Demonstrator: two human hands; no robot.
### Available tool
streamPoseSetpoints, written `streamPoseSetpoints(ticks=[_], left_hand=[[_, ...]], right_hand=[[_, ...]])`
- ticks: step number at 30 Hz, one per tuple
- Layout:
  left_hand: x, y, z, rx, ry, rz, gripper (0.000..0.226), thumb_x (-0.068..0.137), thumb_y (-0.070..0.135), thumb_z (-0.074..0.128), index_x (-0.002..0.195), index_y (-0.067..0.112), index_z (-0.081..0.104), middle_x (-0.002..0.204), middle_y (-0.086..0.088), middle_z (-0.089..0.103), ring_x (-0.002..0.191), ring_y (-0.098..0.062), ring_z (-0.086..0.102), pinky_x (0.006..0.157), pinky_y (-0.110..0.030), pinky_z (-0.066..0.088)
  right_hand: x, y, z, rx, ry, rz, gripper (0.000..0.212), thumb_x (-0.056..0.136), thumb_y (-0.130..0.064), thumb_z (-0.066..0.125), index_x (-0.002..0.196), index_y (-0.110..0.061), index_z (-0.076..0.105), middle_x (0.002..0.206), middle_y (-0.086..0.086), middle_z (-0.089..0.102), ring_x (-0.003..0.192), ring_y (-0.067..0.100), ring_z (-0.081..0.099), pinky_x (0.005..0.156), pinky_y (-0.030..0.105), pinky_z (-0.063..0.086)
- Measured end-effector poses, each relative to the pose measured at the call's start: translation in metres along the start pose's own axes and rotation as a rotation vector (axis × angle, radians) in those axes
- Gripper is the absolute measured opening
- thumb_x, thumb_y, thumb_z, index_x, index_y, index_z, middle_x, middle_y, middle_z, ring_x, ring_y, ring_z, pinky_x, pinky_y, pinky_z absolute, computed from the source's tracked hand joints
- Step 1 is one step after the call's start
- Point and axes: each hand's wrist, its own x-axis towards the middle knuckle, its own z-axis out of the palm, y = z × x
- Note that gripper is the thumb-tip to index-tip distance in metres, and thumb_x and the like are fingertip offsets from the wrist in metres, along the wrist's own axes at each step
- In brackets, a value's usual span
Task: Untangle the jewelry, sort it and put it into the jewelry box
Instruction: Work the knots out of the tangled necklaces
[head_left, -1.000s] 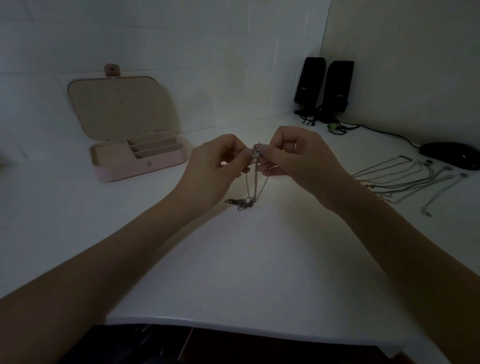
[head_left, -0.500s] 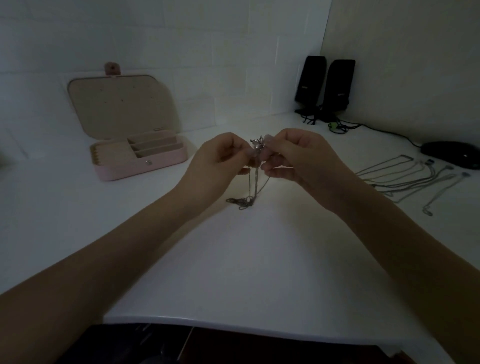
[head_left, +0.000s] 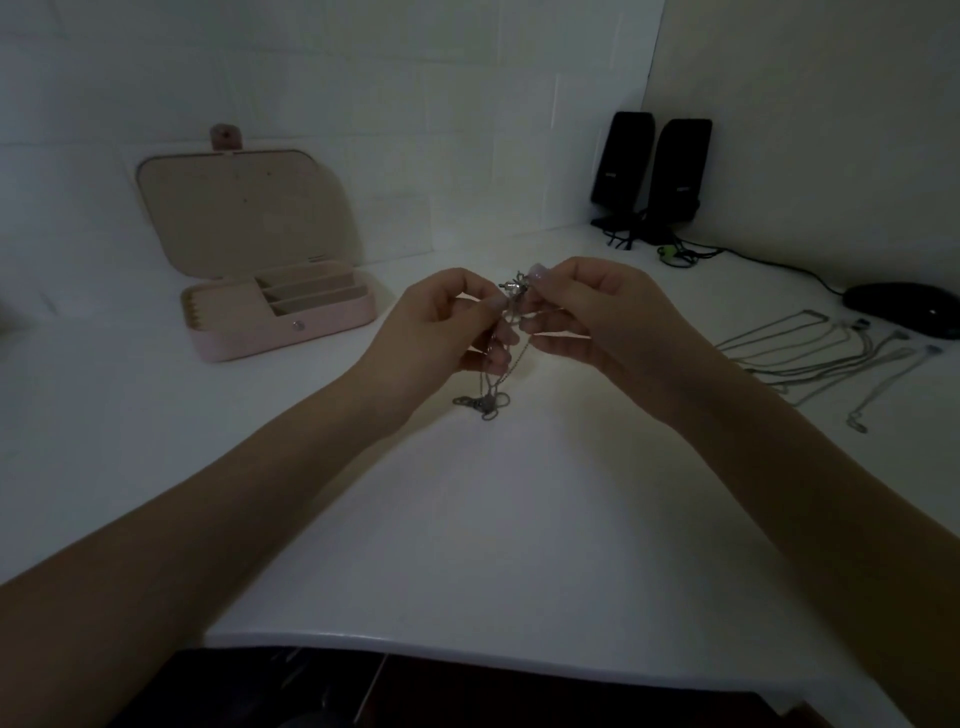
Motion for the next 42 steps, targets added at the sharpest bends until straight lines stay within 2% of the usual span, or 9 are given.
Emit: streamPoseSetpoints(ticks=[3,8,12,16,22,27,33,38,42], left_hand=[[-0.001,0.001,-0.001,0.035,-0.009,0.027,0.014,0.095,0.007,0.049,0.082,0.007,0.052,0.056,0.001,0.062,0.046,-0.014,0.055,0.052,-0.024,0.051],[-0.001,-0.002,0.000,0.107,-0.011,0.070,0.013,0.094,0.006,0.052,0.081,0.005,0.052,0.055,-0.002,0.061,0.046,-0.016,0.054,0.050,-0.027,0.048],[0.000,-0.005,-0.001,0.168,0.061,0.112,0.008,0.089,0.010,0.061,0.087,0.015,0.055,0.072,0.005,0.064,0.064,-0.015,0.064,0.059,-0.029,0.053],[0.001,-0.002,-0.003,0.182,0.042,0.140,0.007,0.084,0.008,0.066,0.089,0.012,0.066,0.089,-0.007,0.070,0.076,-0.013,0.068,0.070,-0.025,0.056],[0.003,-0.001,-0.007,0.075,0.078,0.087,0.012,0.086,0.003,0.062,0.094,-0.004,0.068,0.072,-0.003,0.073,0.069,-0.011,0.069,0.073,-0.024,0.058],[0.003,-0.001,-0.006,0.073,0.081,0.067,0.008,0.086,0.003,0.062,0.090,0.003,0.069,0.068,0.000,0.073,0.064,-0.009,0.068,0.065,-0.019,0.056],[0.001,0.002,-0.006,0.050,0.070,0.085,0.009,0.082,0.001,0.066,0.090,-0.001,0.069,0.071,-0.002,0.073,0.069,-0.011,0.068,0.073,-0.022,0.056],[0.004,0.006,-0.015,0.072,0.173,0.146,0.015,0.074,-0.005,0.071,0.085,0.006,0.070,0.077,0.002,0.074,0.077,-0.009,0.069,0.077,-0.020,0.054],[0.007,0.008,-0.022,0.007,0.210,0.133,0.022,0.074,-0.011,0.069,0.082,0.009,0.068,0.069,0.003,0.072,0.072,-0.009,0.068,0.081,-0.026,0.056]], right_hand=[[0.000,0.000,-0.002,0.036,-0.023,-0.009,0.007,0.086,-0.014,0.066,0.081,-0.012,0.061,0.087,0.007,0.069,0.072,0.010,0.065,0.064,0.019,0.052],[0.000,0.005,0.001,0.092,-0.034,-0.025,0.019,0.080,0.000,0.068,0.075,-0.013,0.056,0.090,0.012,0.067,0.073,0.011,0.063,0.065,0.019,0.052],[0.001,0.006,0.001,0.107,-0.015,-0.029,0.020,0.079,0.002,0.069,0.078,-0.011,0.054,0.092,0.015,0.068,0.078,0.016,0.064,0.066,0.021,0.054],[-0.001,0.006,0.001,0.074,0.010,-0.028,0.028,0.079,0.004,0.069,0.090,-0.012,0.048,0.085,0.013,0.068,0.069,0.013,0.066,0.064,0.022,0.055],[0.000,0.003,0.001,0.032,-0.015,0.009,0.026,0.084,0.001,0.066,0.098,-0.012,0.048,0.084,0.011,0.063,0.065,0.012,0.062,0.065,0.025,0.056],[0.002,0.002,0.004,0.076,-0.064,0.106,0.019,0.088,0.002,0.056,0.101,-0.011,0.051,0.081,0.008,0.057,0.059,0.008,0.058,0.067,0.028,0.058],[0.004,0.000,0.002,0.189,-0.100,0.184,0.019,0.090,0.004,0.050,0.099,-0.012,0.053,0.078,0.007,0.058,0.061,0.012,0.056,0.067,0.030,0.058],[0.005,-0.002,-0.001,0.230,-0.108,0.230,0.020,0.089,0.003,0.046,0.100,-0.011,0.054,0.066,0.002,0.055,0.059,0.012,0.052,0.065,0.029,0.057],[0.004,-0.003,-0.002,0.140,-0.179,0.272,0.015,0.092,-0.009,0.046,0.099,-0.013,0.058,0.057,-0.005,0.039,0.050,0.009,0.037,0.048,0.020,0.039]])
